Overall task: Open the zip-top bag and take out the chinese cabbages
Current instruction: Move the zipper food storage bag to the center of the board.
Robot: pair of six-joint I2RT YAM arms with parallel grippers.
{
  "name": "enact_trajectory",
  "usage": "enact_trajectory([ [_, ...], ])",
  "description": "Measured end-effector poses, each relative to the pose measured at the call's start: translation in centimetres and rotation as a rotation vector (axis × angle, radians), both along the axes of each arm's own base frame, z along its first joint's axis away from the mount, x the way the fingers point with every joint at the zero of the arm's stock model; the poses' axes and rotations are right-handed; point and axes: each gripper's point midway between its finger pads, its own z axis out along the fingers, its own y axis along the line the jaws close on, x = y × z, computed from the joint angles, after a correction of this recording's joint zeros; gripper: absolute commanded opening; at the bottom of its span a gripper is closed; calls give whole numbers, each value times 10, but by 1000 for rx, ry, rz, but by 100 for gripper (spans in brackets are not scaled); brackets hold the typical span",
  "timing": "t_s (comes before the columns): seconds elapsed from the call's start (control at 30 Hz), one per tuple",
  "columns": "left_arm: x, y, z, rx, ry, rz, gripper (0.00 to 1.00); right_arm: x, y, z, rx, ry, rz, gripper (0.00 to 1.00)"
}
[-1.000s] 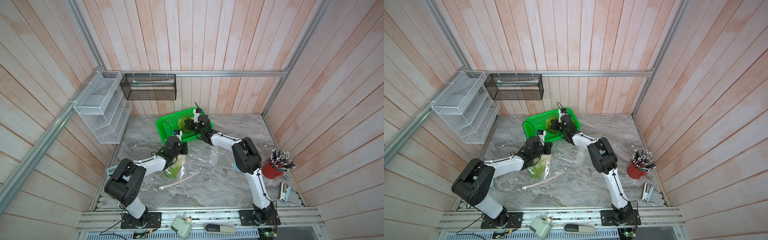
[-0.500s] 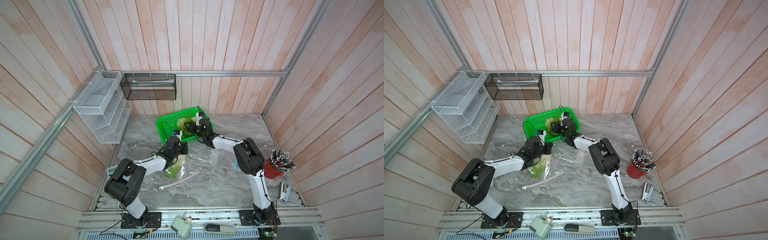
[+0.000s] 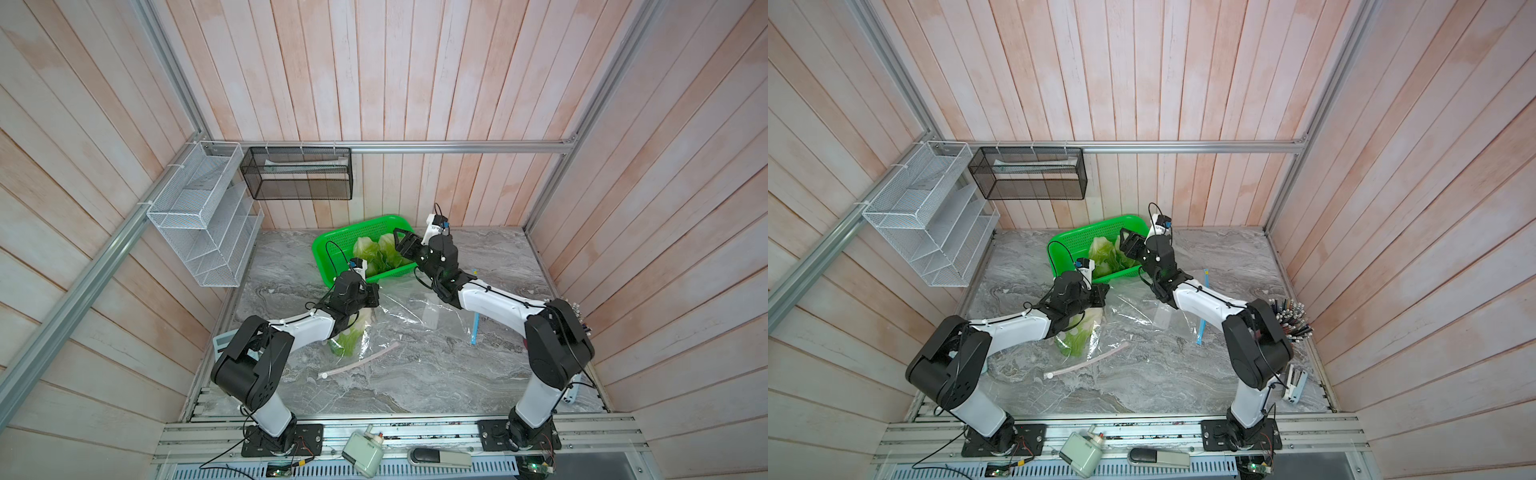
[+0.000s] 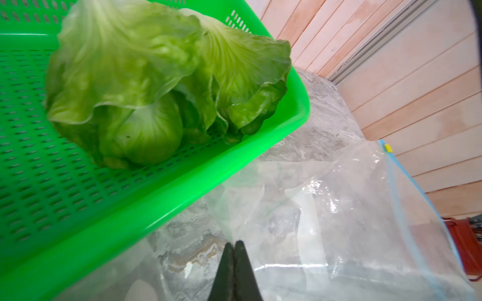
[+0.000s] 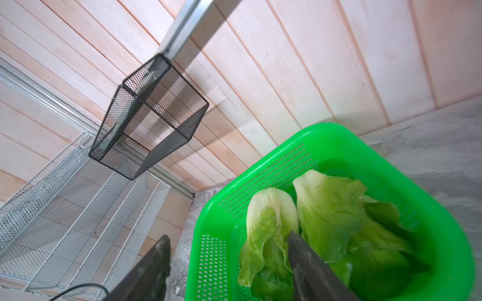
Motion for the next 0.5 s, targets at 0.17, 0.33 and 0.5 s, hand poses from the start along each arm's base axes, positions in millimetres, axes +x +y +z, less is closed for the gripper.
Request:
enact_trajectory([
  [0.17, 5, -20, 11, -76, -7, -4, 0, -4, -65, 7, -6, -12, -39, 73],
  [0.33, 22, -37, 9, -140, 12, 17, 0, -26, -112, 5, -24, -8, -82, 74],
  [0.5, 39, -65, 12, -179, 6, 4, 0, -48, -132, 27, -47, -66, -73, 75],
])
